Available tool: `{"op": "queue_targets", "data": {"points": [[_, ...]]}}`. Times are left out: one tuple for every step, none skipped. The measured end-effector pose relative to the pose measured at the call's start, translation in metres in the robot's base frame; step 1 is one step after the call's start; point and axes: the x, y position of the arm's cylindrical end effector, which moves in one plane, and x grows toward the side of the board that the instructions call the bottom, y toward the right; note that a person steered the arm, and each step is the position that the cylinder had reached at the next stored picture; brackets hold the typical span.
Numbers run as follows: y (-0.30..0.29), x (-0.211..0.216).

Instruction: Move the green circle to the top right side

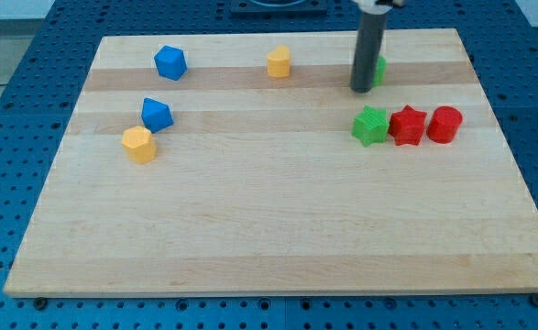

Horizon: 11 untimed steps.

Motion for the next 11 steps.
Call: {"op": "queue_targets", "data": {"points": [[0.008,-0.017],[-0.031,-0.024],[-0.028,-0.039],[-0.015,-0.039],[-0.005,-0.039],[-0.002,-0.039],[-0.007,-0.041],[-0.061,-0.028],[-0.101,-0.009],[-0.042,0.024],[0.055,0.011]]}}
